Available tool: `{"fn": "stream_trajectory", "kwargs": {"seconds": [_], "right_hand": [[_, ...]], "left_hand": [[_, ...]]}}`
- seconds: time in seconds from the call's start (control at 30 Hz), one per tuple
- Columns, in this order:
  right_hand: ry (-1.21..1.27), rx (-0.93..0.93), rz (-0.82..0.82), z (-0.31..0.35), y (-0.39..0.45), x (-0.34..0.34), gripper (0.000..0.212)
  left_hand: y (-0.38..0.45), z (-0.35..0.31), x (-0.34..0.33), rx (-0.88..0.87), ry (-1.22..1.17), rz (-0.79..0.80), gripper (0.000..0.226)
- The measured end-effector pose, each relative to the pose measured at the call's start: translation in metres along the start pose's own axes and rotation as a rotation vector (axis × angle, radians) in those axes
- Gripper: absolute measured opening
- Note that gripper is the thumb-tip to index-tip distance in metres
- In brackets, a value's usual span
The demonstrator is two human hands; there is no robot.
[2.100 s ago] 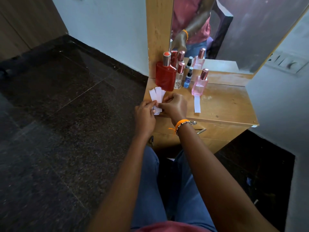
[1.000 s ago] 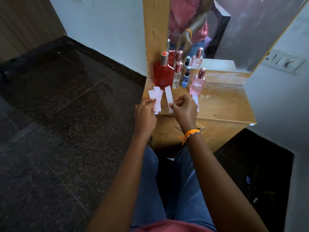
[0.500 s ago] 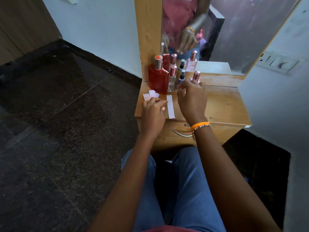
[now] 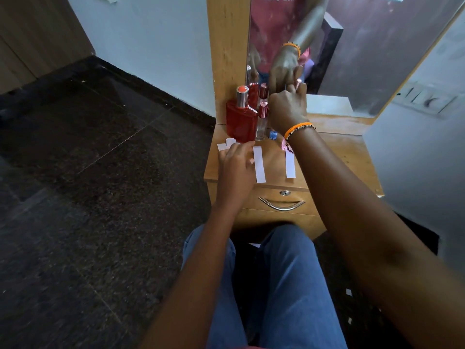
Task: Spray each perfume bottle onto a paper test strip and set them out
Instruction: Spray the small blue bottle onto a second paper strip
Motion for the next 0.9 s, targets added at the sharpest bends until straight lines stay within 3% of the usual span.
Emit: {"fn": "stream_trajectory", "kwargs": {"seconds": [0.37, 0.57, 0.77, 0.9], "right_hand": [[0.161, -0.133, -0.12, -0.02, -0.025, 0.049, 0.016], [0.554, -0.19, 0.062, -0.012, -0.057, 0.062, 0.023], [0.983, -0.37, 0.022, -0.017, -0.08, 0.035, 0.033], [1.33, -0.444, 0.017, -0.009, -0.098, 0.035, 0.027]], "left_hand": [[0.005, -0.014, 0.007, -0.027, -0.146, -0.023, 0.043], [0.001, -0.025, 0.011, -0.037, -0.269, -0.077, 0.028], [-0.004, -0.018, 0.012, 0.042, -0.355, -0.005, 0.018], [-0.014, -0.022, 0.007, 0.108, -0.495, 0.065, 0.02]]}}
Point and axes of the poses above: each hand's wrist, its own y-axis towards the middle knuckle, its own x-axis out of the back of the hand, z = x × y, the point moved 5 cm from there along y, towards the middle knuckle, and after that the axes turned 12 degrees about -z, right-handed, at the moved point
